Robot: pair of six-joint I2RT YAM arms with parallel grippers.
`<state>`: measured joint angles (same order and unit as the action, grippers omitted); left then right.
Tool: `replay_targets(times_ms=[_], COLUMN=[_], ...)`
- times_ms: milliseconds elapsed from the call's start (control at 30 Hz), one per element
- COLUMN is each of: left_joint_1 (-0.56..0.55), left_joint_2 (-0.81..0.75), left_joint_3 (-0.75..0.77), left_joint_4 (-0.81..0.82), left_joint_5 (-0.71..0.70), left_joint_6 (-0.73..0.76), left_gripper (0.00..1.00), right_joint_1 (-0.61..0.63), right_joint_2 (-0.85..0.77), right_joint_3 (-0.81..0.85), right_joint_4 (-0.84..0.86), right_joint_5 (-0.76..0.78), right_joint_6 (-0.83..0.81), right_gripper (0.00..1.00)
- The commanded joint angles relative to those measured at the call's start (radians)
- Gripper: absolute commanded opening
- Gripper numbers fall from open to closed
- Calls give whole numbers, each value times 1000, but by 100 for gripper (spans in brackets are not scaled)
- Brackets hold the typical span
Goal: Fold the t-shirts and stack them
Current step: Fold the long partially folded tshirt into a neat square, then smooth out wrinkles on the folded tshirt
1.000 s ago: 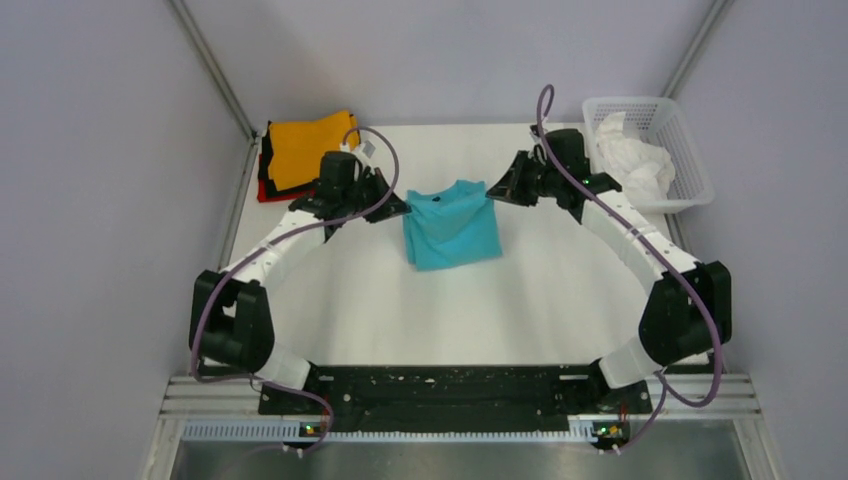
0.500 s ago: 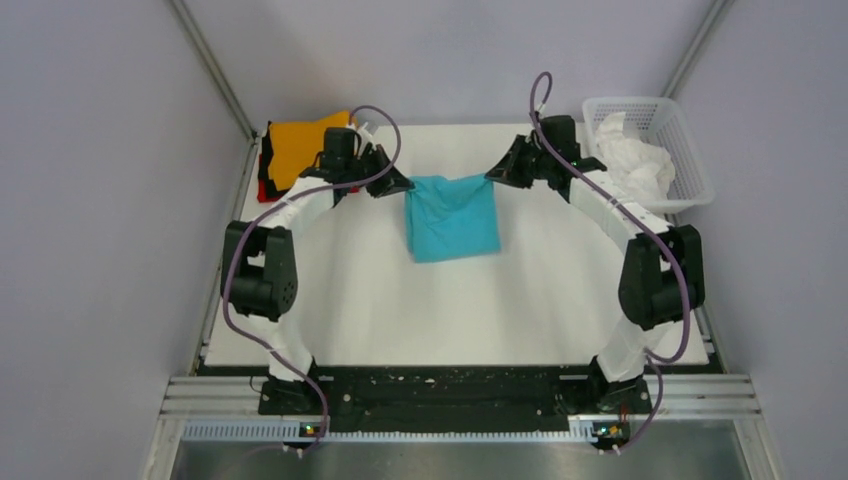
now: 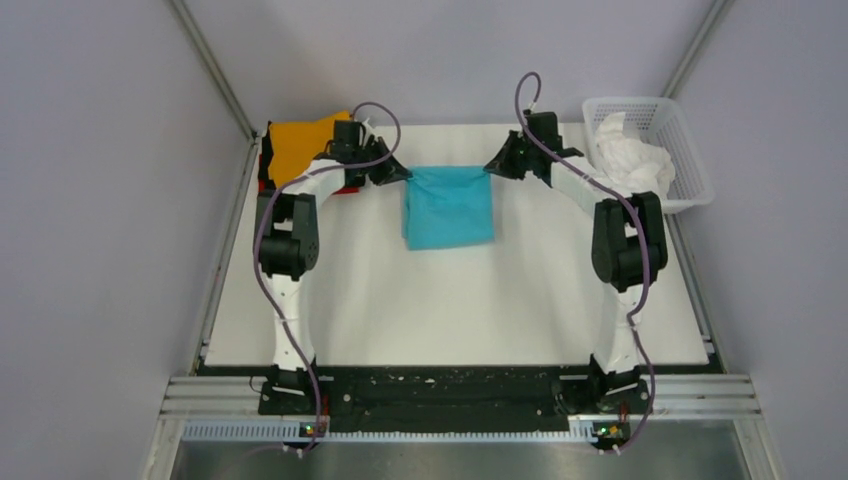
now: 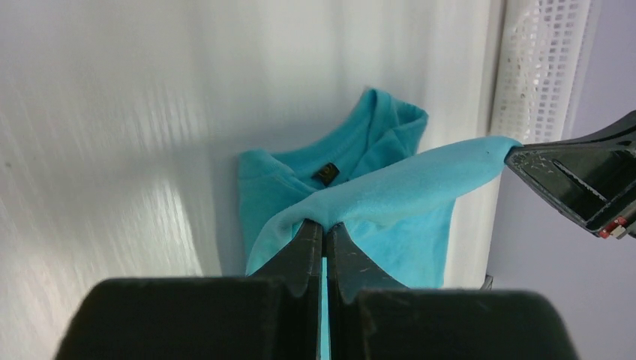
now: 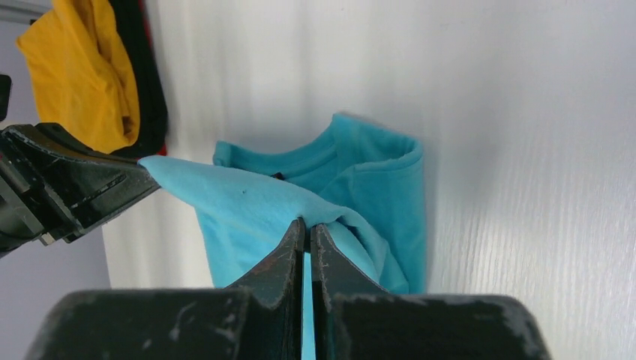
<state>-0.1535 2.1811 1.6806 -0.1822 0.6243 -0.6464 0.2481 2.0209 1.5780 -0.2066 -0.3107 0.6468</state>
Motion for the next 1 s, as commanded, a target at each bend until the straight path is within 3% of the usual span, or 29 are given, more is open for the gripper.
replay_targets(times_ms=[0, 200, 267, 333, 400, 433, 467, 567, 600, 700, 833, 967], left_joint_1=[9, 12, 14, 14, 14, 14, 14, 8, 3, -27, -71, -101], left_joint_2=[93, 186, 198, 196, 182, 170, 153, 90, 60, -49, -203, -260], left_joint_3=[130, 236, 261, 292, 321, 330, 333, 320, 300, 157, -112, -311], left_joint_4=[17, -19, -29, -42, -64, -72, -74, -107, -122, -87, 78, 301], left_joint_5=[-2, -52, -71, -95, -115, -120, -124, -142, -146, -114, -41, 74], left_joint_6=[-9, -26, -29, -25, -18, -13, -11, 3, 6, 1, -62, -198], left_gripper=[0, 4, 10, 33, 67, 89, 97, 99, 99, 99, 99, 99], right_joint_1=[-31, -43, -54, -67, -70, -70, -70, -68, -67, -55, -13, 44], right_joint_2=[73, 217, 264, 314, 337, 330, 312, 205, 162, 19, -148, -211], right_joint_3=[85, 173, 223, 301, 360, 371, 367, 281, 237, 78, -169, -383], right_joint_4=[72, 139, 163, 158, 123, 104, 91, 72, 70, 94, 209, 537], right_joint_5=[42, 30, 5, -69, -105, -111, -105, -88, -93, -180, -436, -619], right_joint_6=[-7, -18, -29, -30, -35, -47, -56, -80, -82, -81, -56, 140], right_gripper=[0, 0, 8, 25, 51, 59, 66, 94, 98, 99, 99, 99])
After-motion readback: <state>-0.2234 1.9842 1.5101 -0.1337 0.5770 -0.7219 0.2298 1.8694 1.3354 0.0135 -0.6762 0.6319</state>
